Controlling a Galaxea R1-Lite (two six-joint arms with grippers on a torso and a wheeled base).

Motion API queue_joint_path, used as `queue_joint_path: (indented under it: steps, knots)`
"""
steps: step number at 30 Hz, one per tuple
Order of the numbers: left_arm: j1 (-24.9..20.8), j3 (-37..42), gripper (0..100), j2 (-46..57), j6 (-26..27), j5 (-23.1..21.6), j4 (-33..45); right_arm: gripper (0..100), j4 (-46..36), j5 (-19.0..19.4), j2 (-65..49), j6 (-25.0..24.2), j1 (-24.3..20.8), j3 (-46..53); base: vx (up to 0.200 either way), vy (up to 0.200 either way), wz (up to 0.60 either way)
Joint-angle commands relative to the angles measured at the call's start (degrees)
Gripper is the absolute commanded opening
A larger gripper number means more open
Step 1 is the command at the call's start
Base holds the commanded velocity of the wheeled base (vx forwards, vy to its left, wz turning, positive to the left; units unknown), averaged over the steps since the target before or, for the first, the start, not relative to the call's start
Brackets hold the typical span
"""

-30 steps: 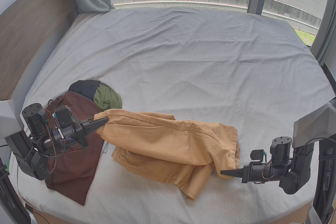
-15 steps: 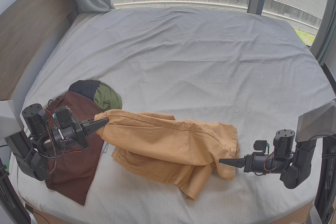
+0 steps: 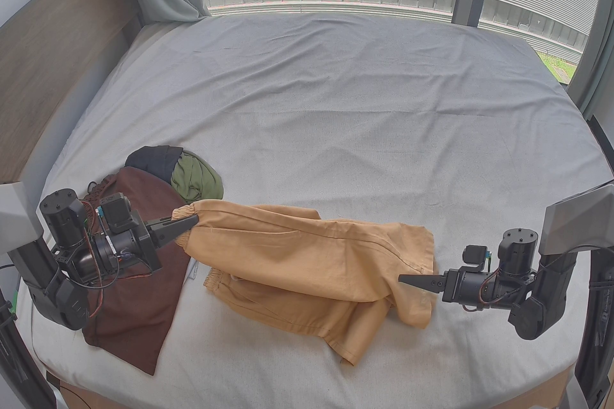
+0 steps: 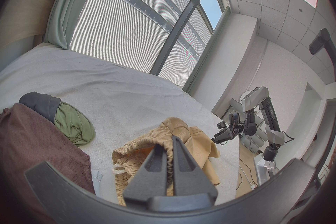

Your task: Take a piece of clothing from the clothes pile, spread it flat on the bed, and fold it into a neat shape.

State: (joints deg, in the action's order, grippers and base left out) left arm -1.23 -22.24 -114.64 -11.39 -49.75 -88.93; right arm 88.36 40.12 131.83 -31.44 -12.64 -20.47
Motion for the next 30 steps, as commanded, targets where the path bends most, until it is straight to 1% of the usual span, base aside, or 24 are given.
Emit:
queue_joint_path:
  steps: [1, 7, 11, 21, 30]
  knots:
    - [0.0, 0.0, 0, -0.1, 0.0, 0.0, 0.0, 100, 0.1, 0.2, -2.8, -0.1, -0.3, 0.5, 0.0, 0.0, 0.0]
    - [0.0, -0.1, 0, -0.1, 0.0, 0.0, 0.0, 100, 0.1, 0.4, -5.8, -0.5, -0.3, 0.6, 0.0, 0.0, 0.0]
    - [-0.1, 0.0, 0, -0.1, 0.0, 0.0, 0.0, 100, 0.1, 0.4, -7.0, -2.3, -0.9, 0.5, 0.0, 0.0, 0.0]
    - [-0.1, -0.1, 0, 0.0, 0.0, 0.0, 0.0, 100, 0.1, 0.2, -4.9, -2.7, -1.4, -0.9, 0.0, 0.0, 0.0]
    - [0.0, -0.1, 0, 0.1, -0.1, 0.0, 0.0, 100, 0.2, -0.2, -2.8, -2.7, -0.5, -2.6, 0.0, 0.0, 0.0]
